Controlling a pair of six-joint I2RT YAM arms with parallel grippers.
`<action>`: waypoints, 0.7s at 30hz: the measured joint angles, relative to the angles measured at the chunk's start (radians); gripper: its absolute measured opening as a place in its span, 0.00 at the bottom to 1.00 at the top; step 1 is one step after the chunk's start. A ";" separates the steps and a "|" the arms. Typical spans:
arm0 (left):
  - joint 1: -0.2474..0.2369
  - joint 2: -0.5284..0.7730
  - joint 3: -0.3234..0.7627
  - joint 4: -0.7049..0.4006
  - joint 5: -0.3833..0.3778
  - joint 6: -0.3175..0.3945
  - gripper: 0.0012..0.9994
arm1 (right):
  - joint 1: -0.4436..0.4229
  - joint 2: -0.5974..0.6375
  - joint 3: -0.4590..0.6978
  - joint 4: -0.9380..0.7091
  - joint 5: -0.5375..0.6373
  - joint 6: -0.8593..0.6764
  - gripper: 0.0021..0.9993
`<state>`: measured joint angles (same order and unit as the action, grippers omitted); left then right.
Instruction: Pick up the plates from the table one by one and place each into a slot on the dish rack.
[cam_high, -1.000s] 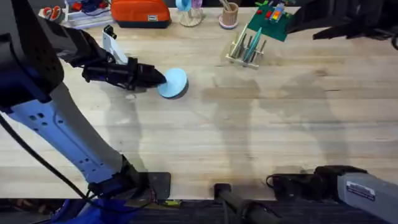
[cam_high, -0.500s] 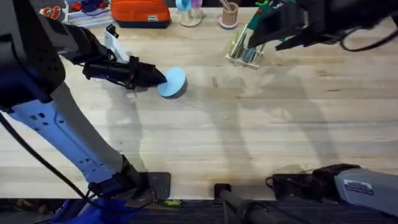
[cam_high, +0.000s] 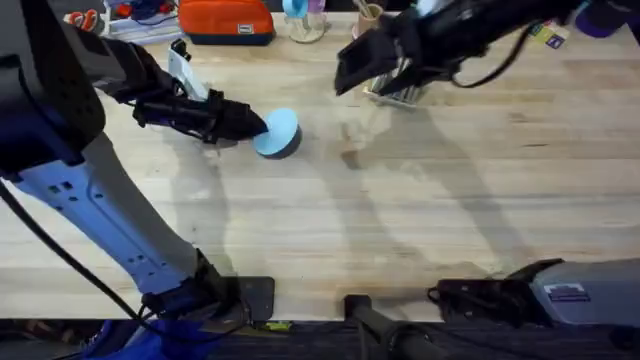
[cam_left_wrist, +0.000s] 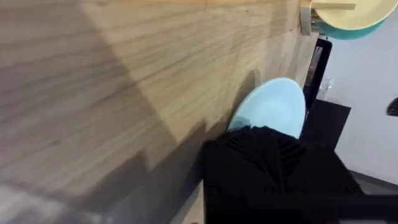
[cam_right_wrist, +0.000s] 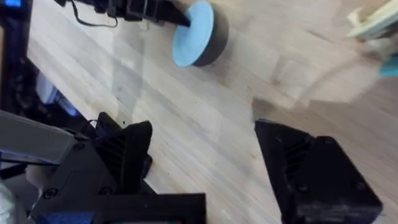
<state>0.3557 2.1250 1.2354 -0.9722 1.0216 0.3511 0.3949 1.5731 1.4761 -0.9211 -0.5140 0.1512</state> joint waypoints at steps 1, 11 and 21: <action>0.000 0.000 0.000 0.000 0.000 0.000 0.04 | 0.014 0.018 0.000 0.006 0.000 0.007 0.99; 0.000 0.000 0.001 0.000 -0.001 -0.001 0.04 | 0.118 0.153 0.000 0.085 -0.003 0.063 0.99; 0.000 0.000 0.001 0.000 -0.001 -0.001 0.04 | 0.145 0.190 0.000 0.162 -0.003 0.101 0.99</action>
<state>0.3557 2.1250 1.2362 -0.9722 1.0209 0.3500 0.5404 1.7630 1.4765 -0.7587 -0.5168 0.2520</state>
